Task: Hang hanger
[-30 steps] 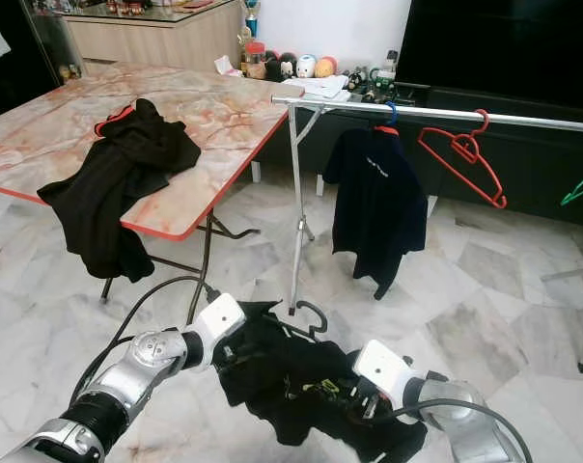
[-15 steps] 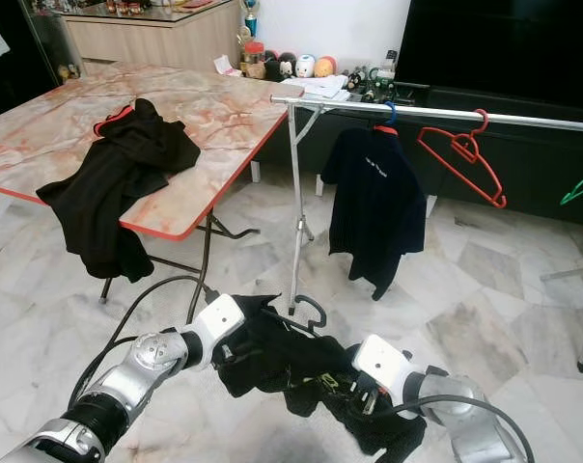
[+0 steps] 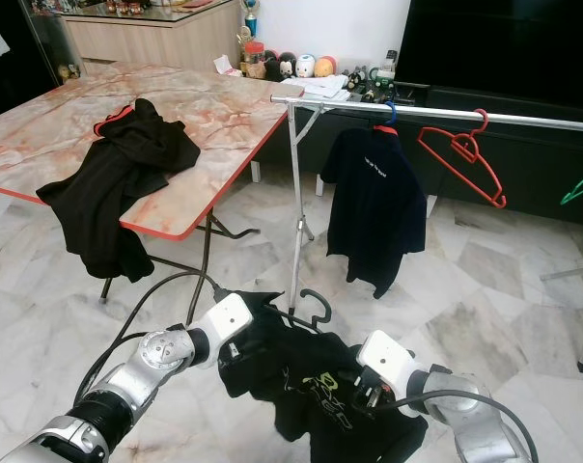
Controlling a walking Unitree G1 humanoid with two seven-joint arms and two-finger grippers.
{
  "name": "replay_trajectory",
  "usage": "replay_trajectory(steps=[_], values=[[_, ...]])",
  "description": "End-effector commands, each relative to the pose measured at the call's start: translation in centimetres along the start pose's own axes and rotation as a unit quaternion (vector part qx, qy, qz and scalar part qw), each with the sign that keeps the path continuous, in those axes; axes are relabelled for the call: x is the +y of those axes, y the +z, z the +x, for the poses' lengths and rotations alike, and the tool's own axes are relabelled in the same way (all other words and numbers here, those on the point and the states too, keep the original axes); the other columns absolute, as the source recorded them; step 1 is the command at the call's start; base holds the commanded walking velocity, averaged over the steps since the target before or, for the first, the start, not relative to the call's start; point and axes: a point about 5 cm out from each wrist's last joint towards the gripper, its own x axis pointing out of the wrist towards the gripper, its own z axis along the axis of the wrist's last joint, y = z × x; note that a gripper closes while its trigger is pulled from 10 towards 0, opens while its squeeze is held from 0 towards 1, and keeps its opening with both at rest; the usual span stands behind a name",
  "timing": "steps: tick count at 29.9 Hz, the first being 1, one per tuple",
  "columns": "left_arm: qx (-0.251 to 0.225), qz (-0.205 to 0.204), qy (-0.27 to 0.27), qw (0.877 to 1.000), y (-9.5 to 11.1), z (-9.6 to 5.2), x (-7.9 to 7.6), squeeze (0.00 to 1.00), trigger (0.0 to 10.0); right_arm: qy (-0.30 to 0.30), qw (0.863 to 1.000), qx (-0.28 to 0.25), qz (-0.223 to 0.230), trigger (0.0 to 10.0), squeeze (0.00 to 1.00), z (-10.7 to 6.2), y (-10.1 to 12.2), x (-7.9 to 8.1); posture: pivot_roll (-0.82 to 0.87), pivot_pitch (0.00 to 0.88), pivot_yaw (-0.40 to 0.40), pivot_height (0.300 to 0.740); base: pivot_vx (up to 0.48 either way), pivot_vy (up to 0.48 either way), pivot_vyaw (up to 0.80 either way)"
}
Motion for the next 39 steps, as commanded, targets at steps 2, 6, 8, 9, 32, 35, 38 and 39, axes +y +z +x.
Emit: replay_trajectory(steps=[2, 6, 8, 9, 32, 35, 38, 39], values=[[0.014, 0.008, -0.007, 1.000, -0.6, -0.1, -0.3, 0.00, 10.0, -0.013, 0.999, -0.032, -0.008, 0.0, 0.00, -0.5, 1.5, -0.9, -0.08, 0.046, 0.036, 0.740, 0.000, 0.000, 0.00], [0.013, 0.008, 0.006, 1.000, -0.7, 0.0, -0.2, 0.00, 0.0, -0.011, 0.999, -0.036, -0.007, 0.0, 0.00, -0.6, 1.7, -0.9, -0.08, 0.045, 0.037, 0.740, 0.000, 0.000, 0.00], [0.011, 0.007, 0.008, 1.000, -0.7, 0.0, -0.2, 0.00, 0.0, -0.011, 0.999, -0.036, -0.006, 0.0, 0.00, -0.6, 1.7, -0.9, -0.08, 0.045, 0.036, 0.740, 0.000, 0.000, 0.00], [0.011, 0.008, 0.009, 1.000, -0.6, 0.0, -0.2, 0.00, 0.0, -0.011, 0.999, -0.036, -0.006, 0.0, 0.00, -0.6, 1.7, -0.9, -0.08, 0.044, 0.037, 0.740, 0.000, 0.000, 0.00], [-0.005, 0.020, 0.069, 0.997, -0.1, 0.2, 0.7, 0.00, 0.0, -0.007, 0.999, -0.044, 0.003, 0.0, 0.00, -0.8, 1.8, -0.9, -0.08, 0.038, 0.035, 0.740, 0.000, 0.000, 0.00], [-0.009, 0.020, 0.077, 0.997, 0.1, 0.2, 1.0, 0.00, 0.0, -0.006, 0.999, -0.042, 0.003, 0.0, 0.00, -0.8, 1.7, -0.9, -0.08, 0.035, 0.035, 0.740, 0.000, 0.000, 0.00], [-0.008, 0.024, 0.081, 0.996, 0.1, 0.1, 1.1, 0.00, 0.0, -0.005, 0.999, -0.038, 0.003, 0.0, 0.00, -0.8, 1.6, -0.9, -0.08, 0.034, 0.035, 0.740, 0.000, 0.000, 0.00], [-0.007, 0.025, 0.082, 0.996, 0.1, 0.1, 1.1, 0.00, 0.0, -0.005, 0.999, -0.037, 0.003, 0.0, 0.00, -0.8, 1.5, -0.9, -0.08, 0.034, 0.035, 0.740, 0.000, 0.000, 0.00]])
